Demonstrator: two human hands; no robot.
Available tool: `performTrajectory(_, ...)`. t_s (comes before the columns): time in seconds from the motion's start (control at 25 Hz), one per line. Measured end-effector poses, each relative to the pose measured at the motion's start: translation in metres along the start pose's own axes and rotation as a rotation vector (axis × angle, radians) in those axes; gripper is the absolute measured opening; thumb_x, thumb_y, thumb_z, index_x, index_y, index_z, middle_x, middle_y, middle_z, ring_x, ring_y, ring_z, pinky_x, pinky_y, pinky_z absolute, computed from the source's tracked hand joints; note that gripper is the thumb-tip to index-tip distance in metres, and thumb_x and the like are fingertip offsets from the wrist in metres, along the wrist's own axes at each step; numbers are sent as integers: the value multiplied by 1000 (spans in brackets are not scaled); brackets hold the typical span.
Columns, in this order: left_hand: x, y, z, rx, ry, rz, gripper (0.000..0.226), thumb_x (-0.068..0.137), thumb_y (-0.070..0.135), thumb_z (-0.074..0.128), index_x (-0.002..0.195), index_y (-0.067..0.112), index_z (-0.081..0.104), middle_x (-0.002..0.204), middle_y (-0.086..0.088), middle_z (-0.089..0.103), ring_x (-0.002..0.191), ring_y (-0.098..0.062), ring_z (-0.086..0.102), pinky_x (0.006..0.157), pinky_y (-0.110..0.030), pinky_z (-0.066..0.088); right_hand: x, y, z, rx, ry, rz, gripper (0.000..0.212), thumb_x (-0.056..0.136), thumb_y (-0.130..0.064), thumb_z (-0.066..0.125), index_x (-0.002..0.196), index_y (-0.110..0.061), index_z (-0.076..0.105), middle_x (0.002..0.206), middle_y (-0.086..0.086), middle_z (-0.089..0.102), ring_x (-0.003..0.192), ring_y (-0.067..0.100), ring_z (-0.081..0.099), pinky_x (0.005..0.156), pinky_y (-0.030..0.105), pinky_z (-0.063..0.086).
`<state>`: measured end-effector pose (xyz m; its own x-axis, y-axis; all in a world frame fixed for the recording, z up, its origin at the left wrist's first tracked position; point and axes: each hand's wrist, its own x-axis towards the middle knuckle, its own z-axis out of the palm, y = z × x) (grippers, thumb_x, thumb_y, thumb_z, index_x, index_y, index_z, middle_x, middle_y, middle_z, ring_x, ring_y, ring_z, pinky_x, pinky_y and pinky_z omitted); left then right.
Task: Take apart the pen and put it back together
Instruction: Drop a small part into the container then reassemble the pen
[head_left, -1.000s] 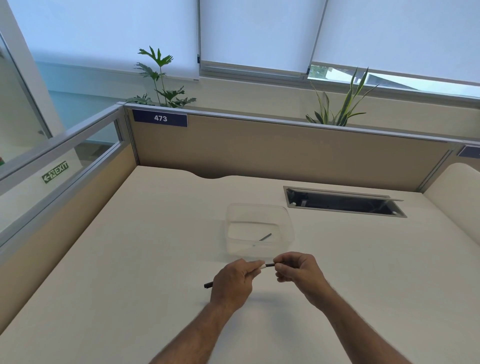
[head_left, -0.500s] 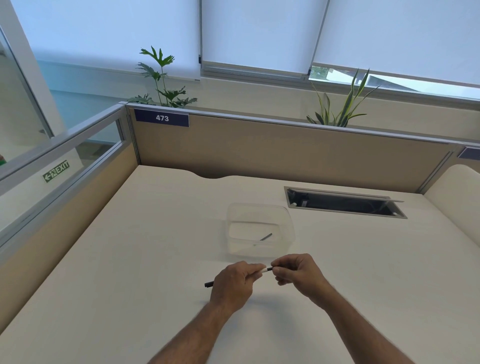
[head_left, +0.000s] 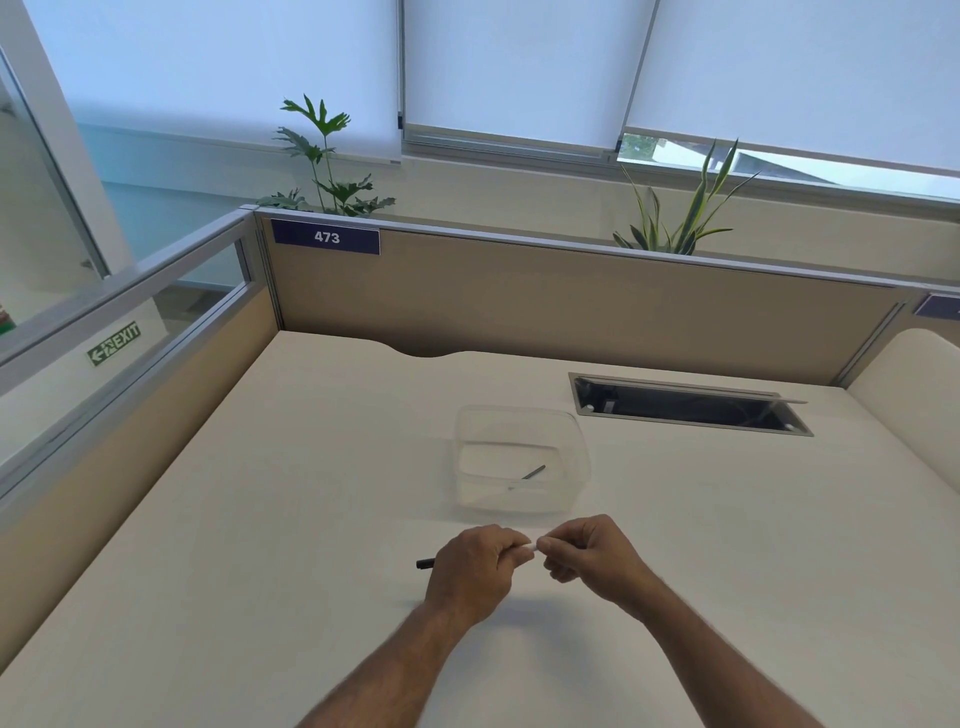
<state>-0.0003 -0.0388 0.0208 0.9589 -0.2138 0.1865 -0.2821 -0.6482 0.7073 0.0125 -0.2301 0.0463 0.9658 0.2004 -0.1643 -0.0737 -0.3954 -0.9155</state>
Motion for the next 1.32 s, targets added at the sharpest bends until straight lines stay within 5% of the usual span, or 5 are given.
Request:
performTrajectory(0.24, 0, 0, -4, 77, -31, 50, 20, 93, 43, 53, 100, 31, 68, 80, 5, 68, 76, -13, 60, 68, -36, 52, -4, -2, 5, -54, -4, 104, 66, 92, -59, 48, 67, -5, 76, 57, 7, 70, 53, 19, 65, 55, 27, 53)
performTrajectory(0.56, 0, -1, -7, 108, -23, 42, 20, 93, 45, 51, 99, 33, 65, 80, 6, 67, 75, -14, 59, 67, -35, 51, -8, 4, 5, 133, 13, -16, 4, 90, -1, 68, 92, -3, 71, 79, 20, 77, 72, 30, 73, 71, 44, 61)
performTrajectory(0.88, 3, 3, -3, 113, -16, 44, 20, 93, 42, 52, 97, 28, 66, 80, 4, 68, 76, -16, 59, 67, -37, 52, -7, 3, 10, 21, 43, 82, 61, 94, -54, 52, 62, -5, 70, 57, 20, 71, 46, 25, 65, 46, 28, 52)
performTrajectory(1.08, 2, 3, -1, 123, -9, 50, 24, 93, 47, 50, 99, 30, 67, 85, 6, 70, 79, -15, 62, 67, -33, 51, -8, 9, 6, 126, 41, 1, 9, 92, -13, 69, 96, -5, 70, 81, 18, 77, 70, 28, 73, 63, 38, 58)
performTrajectory(1.32, 2, 2, -2, 137, -19, 63, 23, 94, 46, 50, 99, 31, 67, 82, 5, 69, 76, -15, 60, 65, -33, 51, -4, 15, 6, 115, 28, -19, 5, 89, -5, 70, 85, -2, 69, 70, 20, 75, 63, 31, 72, 60, 37, 57)
